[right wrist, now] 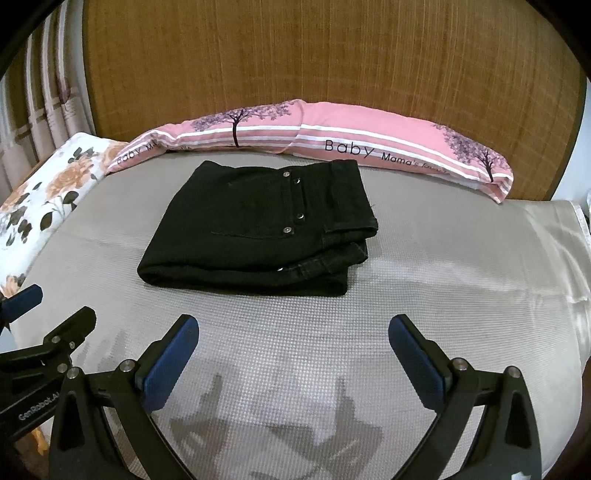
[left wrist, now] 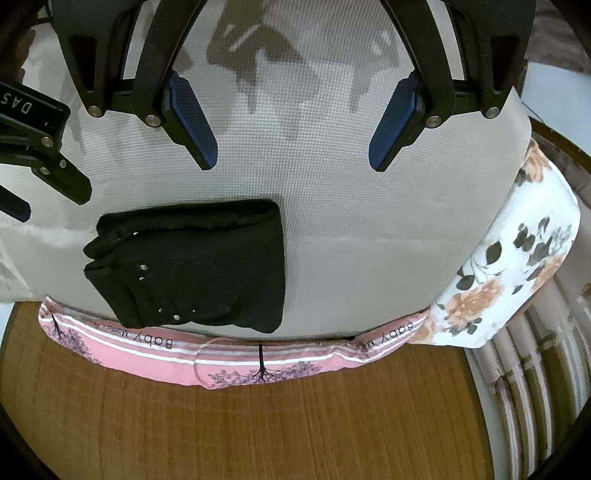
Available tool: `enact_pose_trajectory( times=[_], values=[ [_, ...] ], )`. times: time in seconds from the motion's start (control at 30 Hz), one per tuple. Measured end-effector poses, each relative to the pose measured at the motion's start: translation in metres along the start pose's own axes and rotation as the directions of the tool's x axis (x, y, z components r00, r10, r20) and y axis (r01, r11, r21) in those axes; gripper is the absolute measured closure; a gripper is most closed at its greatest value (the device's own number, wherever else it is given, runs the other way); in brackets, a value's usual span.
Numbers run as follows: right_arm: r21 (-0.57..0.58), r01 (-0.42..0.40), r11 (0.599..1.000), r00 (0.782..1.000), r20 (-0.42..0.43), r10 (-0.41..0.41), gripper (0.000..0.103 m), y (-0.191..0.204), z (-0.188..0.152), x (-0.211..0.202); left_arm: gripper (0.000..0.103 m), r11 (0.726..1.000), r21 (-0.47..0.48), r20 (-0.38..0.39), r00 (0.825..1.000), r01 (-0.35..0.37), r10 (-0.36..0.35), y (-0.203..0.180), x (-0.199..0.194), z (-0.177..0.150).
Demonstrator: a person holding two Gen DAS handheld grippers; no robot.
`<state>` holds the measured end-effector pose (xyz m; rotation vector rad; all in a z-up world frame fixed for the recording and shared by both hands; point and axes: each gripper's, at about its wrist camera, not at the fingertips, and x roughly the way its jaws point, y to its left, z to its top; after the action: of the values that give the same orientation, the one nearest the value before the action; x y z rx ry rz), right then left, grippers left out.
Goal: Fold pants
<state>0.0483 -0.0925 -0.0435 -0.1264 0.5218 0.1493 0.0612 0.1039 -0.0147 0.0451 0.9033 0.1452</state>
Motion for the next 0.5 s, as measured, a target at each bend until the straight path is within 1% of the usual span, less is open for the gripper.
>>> enact_pose_trajectory(
  times=[0.5],
  values=[
    [0.001, 0.011, 1.0, 0.999, -0.03, -0.011, 0.001, -0.002, 0.002, 0.016, 0.019, 1.0, 0.009, -0.023, 1.0, 0.012, -0.012, -0.001, 0.021, 0.007]
  ],
)
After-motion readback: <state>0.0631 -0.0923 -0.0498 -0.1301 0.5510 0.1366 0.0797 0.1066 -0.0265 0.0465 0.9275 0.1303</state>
